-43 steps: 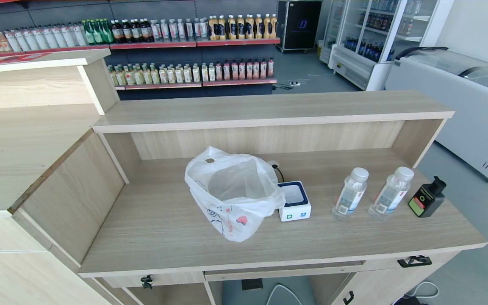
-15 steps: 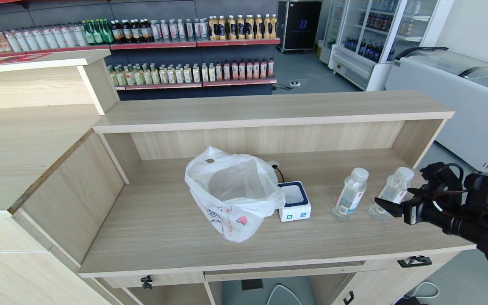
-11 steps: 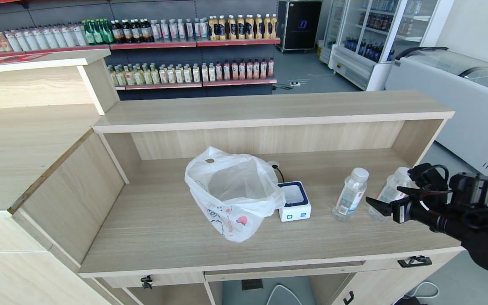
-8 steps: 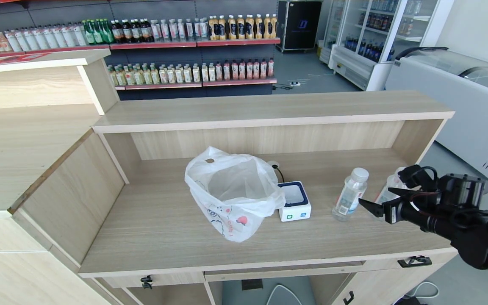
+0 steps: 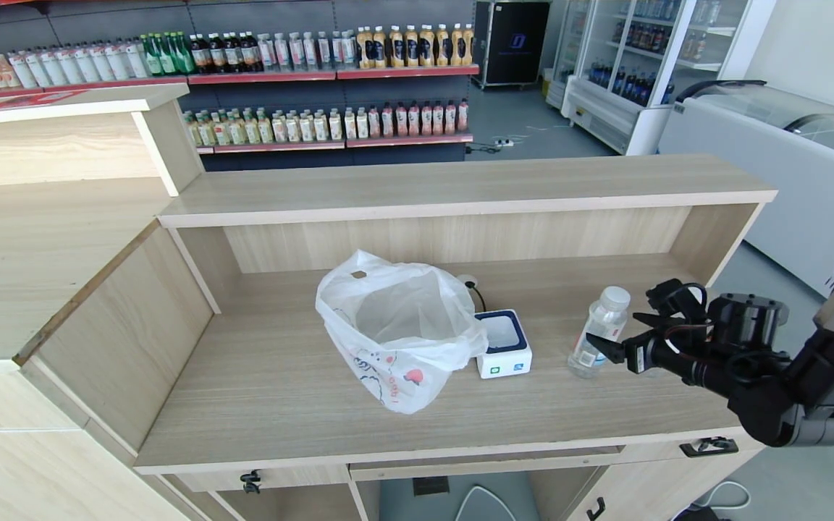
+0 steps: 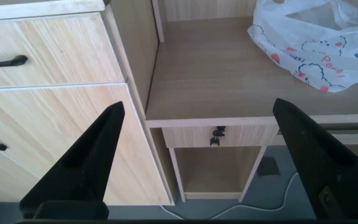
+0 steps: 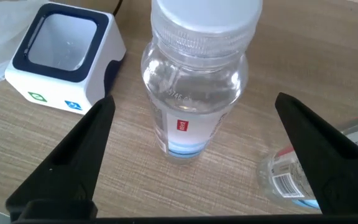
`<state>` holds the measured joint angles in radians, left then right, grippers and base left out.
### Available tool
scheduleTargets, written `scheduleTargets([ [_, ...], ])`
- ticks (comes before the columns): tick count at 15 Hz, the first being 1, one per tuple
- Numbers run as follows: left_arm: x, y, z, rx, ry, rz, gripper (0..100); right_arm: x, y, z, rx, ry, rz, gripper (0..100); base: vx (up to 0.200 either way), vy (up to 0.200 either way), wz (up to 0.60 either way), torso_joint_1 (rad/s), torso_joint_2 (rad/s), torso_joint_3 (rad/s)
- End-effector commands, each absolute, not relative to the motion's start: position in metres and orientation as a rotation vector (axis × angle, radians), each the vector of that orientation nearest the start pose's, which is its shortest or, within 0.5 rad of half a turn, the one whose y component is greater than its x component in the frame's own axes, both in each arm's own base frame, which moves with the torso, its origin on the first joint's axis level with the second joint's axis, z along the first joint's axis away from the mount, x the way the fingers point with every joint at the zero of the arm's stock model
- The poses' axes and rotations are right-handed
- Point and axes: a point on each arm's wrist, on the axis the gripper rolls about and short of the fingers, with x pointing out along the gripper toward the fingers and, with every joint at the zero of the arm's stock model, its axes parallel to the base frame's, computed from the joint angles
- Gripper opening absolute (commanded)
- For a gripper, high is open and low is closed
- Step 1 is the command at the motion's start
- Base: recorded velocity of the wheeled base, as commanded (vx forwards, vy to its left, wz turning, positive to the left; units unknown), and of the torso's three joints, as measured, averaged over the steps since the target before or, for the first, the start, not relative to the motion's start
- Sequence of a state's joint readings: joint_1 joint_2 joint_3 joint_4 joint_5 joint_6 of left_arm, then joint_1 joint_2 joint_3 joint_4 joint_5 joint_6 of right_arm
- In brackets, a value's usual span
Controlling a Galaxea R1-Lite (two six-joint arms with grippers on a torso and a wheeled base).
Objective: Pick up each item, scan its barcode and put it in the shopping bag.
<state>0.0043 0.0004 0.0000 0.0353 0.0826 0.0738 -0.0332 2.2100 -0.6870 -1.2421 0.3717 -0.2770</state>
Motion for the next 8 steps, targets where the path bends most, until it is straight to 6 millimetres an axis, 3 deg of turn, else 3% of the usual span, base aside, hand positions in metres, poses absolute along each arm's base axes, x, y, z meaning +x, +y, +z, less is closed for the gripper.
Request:
scheduleTargets([
  [1, -0.023, 0.002, 0.072, 0.075, 0.038, 0.086, 100, 0.363, -0.001, 0.03, -0.214, 0.249, 0.384, 100, 0.0, 0.0, 0.0, 0.0, 0.0, 0.0],
  [8, -0.023, 0.002, 0.072, 0.075, 0.038, 0.086, 100, 0.38, 0.009, 0.014, -0.223, 0.211, 0.409, 100, 0.0, 0.0, 0.0, 0.0, 0.0, 0.0],
])
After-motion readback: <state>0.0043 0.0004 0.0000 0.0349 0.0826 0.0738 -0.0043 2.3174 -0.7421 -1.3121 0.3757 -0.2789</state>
